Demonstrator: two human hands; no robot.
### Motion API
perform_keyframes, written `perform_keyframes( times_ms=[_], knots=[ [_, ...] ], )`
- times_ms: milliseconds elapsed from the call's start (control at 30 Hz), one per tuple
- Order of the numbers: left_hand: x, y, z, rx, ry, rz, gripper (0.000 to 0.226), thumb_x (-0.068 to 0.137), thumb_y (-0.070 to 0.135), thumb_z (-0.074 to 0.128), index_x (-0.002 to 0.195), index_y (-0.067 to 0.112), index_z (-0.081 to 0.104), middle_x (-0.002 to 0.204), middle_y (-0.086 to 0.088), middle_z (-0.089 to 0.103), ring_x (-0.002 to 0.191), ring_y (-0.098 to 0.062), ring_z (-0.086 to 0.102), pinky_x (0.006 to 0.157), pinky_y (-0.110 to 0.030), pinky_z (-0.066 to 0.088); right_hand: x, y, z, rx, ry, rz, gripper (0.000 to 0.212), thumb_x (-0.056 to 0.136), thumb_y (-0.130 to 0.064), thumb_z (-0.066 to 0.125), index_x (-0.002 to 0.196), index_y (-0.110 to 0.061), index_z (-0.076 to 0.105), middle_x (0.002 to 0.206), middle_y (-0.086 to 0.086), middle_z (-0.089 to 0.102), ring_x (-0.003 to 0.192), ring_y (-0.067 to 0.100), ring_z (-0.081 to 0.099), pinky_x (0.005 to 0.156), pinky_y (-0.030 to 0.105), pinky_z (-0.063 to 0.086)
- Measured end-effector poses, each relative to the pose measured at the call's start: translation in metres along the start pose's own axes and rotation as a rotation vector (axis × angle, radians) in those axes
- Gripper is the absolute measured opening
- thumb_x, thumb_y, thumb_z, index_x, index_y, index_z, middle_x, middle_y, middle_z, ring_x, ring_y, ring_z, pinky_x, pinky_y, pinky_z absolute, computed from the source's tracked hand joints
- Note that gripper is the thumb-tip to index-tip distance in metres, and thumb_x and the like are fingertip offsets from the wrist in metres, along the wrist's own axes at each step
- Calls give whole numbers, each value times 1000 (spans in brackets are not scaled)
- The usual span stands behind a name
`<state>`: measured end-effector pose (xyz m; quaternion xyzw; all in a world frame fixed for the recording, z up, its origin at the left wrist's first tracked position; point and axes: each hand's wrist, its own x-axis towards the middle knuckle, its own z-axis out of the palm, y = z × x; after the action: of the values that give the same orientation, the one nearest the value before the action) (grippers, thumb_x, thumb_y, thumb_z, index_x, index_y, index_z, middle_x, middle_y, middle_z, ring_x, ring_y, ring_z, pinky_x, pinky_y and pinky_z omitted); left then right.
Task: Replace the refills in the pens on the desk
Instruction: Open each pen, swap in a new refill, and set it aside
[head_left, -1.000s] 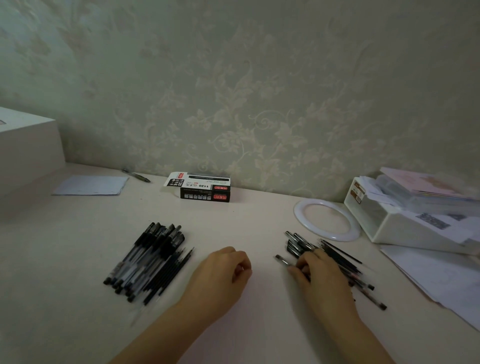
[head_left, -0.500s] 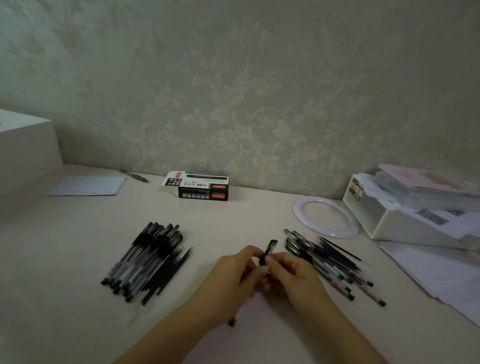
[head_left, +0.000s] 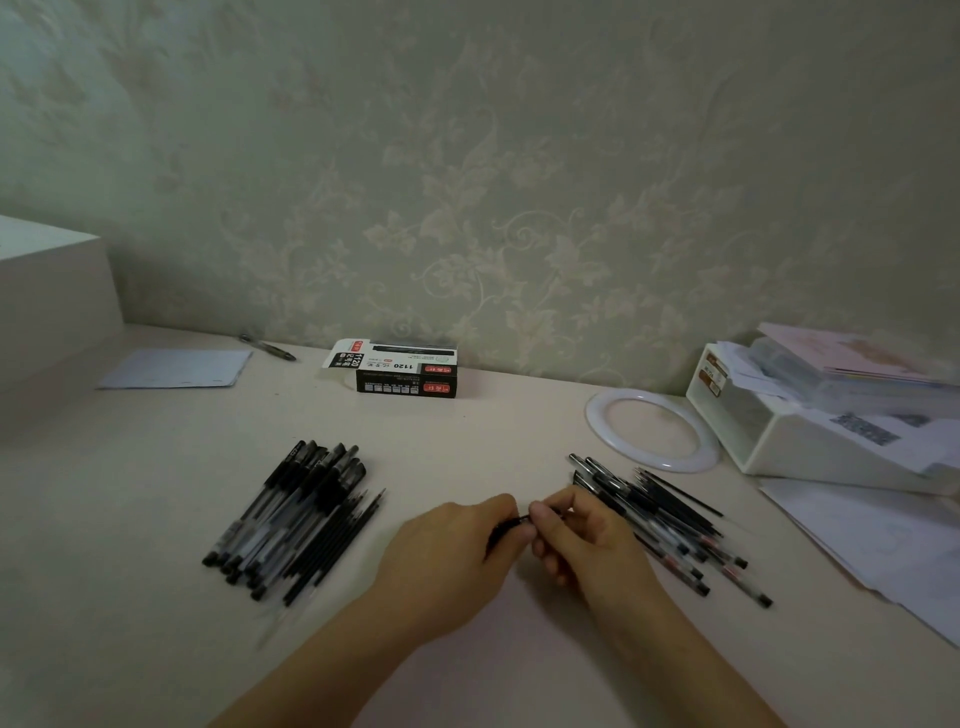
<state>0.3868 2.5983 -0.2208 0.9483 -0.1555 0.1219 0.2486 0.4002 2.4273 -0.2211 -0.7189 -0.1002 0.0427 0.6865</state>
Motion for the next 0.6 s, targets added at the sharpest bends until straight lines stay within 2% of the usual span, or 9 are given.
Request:
perform_keyframes(
  times_ms=[133, 267, 333, 400, 467, 533, 600],
  knots=[
    [2, 4, 2, 69, 28, -21, 39, 90, 68, 26, 65, 40, 38, 53, 6, 45, 49, -6, 42, 44, -25, 22, 0, -1, 2, 34, 16, -22, 18, 92, -22, 64, 75, -17, 65, 60, 2, 60, 51, 9, 49, 48, 17, 40],
    [6, -1, -1, 89, 71, -184, 64, 80, 81, 30, 57, 23, 41, 49, 3, 45, 47, -7, 43, 43, -26, 24, 0, -4, -2, 35, 95, -71, 19, 81, -37, 66, 74, -21, 65, 63, 1, 62, 53, 8, 50, 49, 17, 42],
    [8, -5, -6, 86, 115, -228, 69, 77, 83, 33, 56, 18, 38, 48, 3, 44, 47, -8, 43, 43, -26, 24, 1, -5, -8, 28, 182, -112, 20, 83, -36, 67, 77, -17, 64, 64, 1, 63, 54, 7, 52, 51, 16, 44],
    [7, -7, -10, 45, 153, -220, 66, 75, 84, 32, 60, 20, 38, 48, 4, 45, 48, -9, 46, 42, -25, 26, 3, -3, -13, -21, 258, -145, 13, 89, -26, 67, 80, -17, 65, 66, 1, 66, 55, 7, 56, 53, 15, 46],
    [6, -7, -11, -3, 155, -204, 57, 75, 82, 33, 70, 26, 40, 51, 5, 46, 47, -7, 46, 43, -24, 28, 3, -1, -17, -202, 283, -185, 8, 91, -20, 67, 83, -22, 65, 74, -5, 70, 61, 2, 61, 59, 13, 49],
    [5, -8, -7, -63, 127, -173, 42, 83, 71, 43, 83, 29, 38, 53, 6, 43, 47, -7, 44, 44, -25, 28, 2, 2, -18, -467, 259, -215, 11, 90, -21, 67, 86, -31, 62, 83, -18, 68, 75, -3, 63, 66, 6, 46],
    [5, -10, -4, -110, 76, -135, 30, 92, 53, 48, 93, 27, 35, 57, 6, 43, 49, -8, 42, 45, -27, 30, 0, 4, -17, -604, 236, -222, 15, 89, -21, 67, 85, -34, 60, 81, -19, 66, 81, -5, 61, 68, 6, 45]
  ],
)
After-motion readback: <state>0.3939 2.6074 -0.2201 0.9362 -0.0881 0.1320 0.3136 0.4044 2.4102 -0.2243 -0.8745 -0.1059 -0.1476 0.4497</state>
